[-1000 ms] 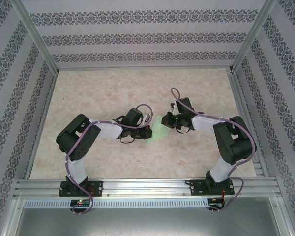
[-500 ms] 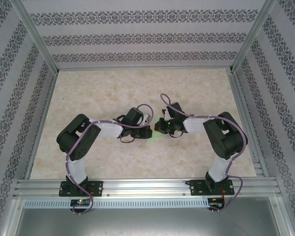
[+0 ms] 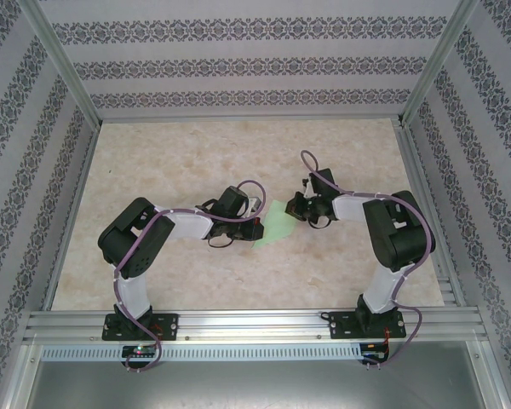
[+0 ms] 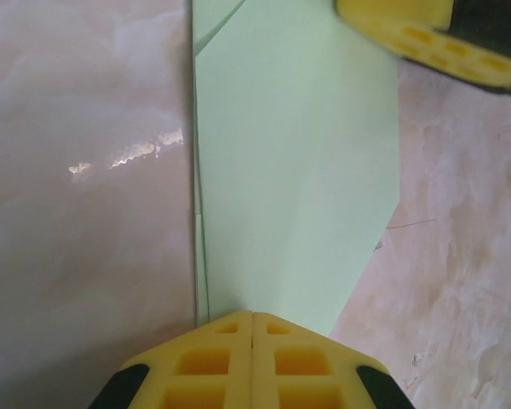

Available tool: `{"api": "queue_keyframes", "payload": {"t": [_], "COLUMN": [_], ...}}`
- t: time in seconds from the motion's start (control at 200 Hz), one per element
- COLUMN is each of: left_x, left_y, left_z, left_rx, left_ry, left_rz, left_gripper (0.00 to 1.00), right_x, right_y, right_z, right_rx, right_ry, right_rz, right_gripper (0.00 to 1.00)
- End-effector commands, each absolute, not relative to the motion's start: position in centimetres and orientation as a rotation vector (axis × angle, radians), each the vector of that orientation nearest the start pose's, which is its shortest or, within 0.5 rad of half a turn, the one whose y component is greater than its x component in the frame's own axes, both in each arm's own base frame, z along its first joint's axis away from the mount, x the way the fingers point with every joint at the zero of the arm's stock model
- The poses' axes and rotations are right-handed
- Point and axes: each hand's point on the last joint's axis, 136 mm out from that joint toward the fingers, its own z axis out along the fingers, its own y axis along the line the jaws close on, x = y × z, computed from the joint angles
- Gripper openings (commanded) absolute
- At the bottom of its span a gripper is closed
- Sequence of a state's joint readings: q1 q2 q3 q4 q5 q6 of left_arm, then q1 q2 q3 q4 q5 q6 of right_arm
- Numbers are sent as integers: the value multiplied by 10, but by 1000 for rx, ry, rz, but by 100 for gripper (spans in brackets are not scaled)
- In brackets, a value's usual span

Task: Fold a paper plane with a square sheet of paper (pick it up from the middle)
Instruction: Fourth fold the wing at the center of the table.

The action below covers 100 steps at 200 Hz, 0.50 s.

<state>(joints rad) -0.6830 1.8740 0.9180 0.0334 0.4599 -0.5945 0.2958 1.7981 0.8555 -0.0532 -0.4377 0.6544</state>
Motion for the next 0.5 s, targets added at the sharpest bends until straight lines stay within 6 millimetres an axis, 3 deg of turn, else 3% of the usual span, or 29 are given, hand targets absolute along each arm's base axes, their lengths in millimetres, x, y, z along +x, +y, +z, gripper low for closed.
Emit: {"api": "queue_keyframes", "payload": {"t": [0.0,0.11,0.205,0.375,0.495], "left_x": [247,247,248,249,249], "left_y": [-298,-299,-300,-300,-300], "left_z": [-32,-32,-30,-29,-30], "left_rx": [315,317,318,318,317], "left_ry": [2926,2924,2921,2921,2922], "left_rz": [-879,-882,-884,-873,-869], "left_gripper": [0,0,0,0,0], "right_x": [383,384,375,356,353], "right_y": [158,162,179,214,220], "right_z": [33,64,77,58,38], "right_rx": [308,231,166,109,123], "right_ry": [2604,2532,2516,2583,2628], "right_rz": [709,686,746,888,918], "right_gripper": [0,0,0,0,0]}}
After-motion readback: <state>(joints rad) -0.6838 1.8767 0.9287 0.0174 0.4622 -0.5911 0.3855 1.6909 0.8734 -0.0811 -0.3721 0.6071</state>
